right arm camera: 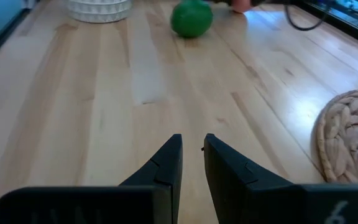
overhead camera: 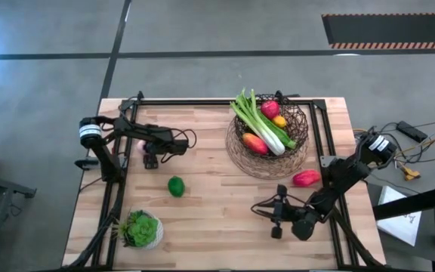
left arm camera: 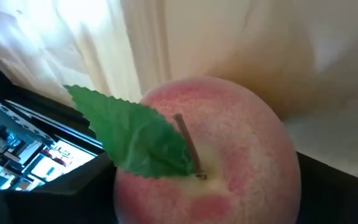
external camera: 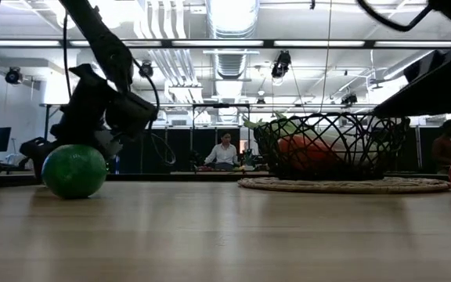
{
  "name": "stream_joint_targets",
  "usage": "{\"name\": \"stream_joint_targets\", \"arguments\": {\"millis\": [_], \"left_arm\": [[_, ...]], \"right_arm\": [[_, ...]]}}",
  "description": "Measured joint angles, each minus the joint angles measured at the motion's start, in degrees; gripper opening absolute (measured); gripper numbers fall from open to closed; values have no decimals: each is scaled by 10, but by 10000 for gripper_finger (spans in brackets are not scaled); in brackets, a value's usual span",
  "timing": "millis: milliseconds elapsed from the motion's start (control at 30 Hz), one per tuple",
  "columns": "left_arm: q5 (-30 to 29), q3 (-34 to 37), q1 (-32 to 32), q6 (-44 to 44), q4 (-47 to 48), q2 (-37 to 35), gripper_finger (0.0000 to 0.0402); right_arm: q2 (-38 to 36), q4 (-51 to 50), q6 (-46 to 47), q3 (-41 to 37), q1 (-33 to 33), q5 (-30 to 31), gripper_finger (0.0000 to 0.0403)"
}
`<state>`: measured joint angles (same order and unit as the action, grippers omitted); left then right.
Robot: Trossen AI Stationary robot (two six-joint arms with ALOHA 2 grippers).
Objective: Build produce basket
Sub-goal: Put the pink peach into the wire basket
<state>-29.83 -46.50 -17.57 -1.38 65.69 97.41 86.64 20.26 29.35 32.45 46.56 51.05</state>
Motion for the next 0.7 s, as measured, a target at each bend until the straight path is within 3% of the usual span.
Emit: {"name": "stream_joint_targets", "arguments": {"millis": [233, 433, 567, 700], "left_arm": [[13, -80, 42, 42, 93, -27, 296], [21, -228, 116, 97, 163, -49, 296], [67, -344, 159, 105, 105, -46, 296], [128, -427, 176, 84, -57, -28, 296]], "right_arm": [[-51, -17, 2, 0, 70, 0, 57], [-105, -41, 7, 0, 158, 34, 56], [-130, -86, 47, 0, 220, 57, 56], [-130, -142, 133, 0, 272, 113, 56]]}}
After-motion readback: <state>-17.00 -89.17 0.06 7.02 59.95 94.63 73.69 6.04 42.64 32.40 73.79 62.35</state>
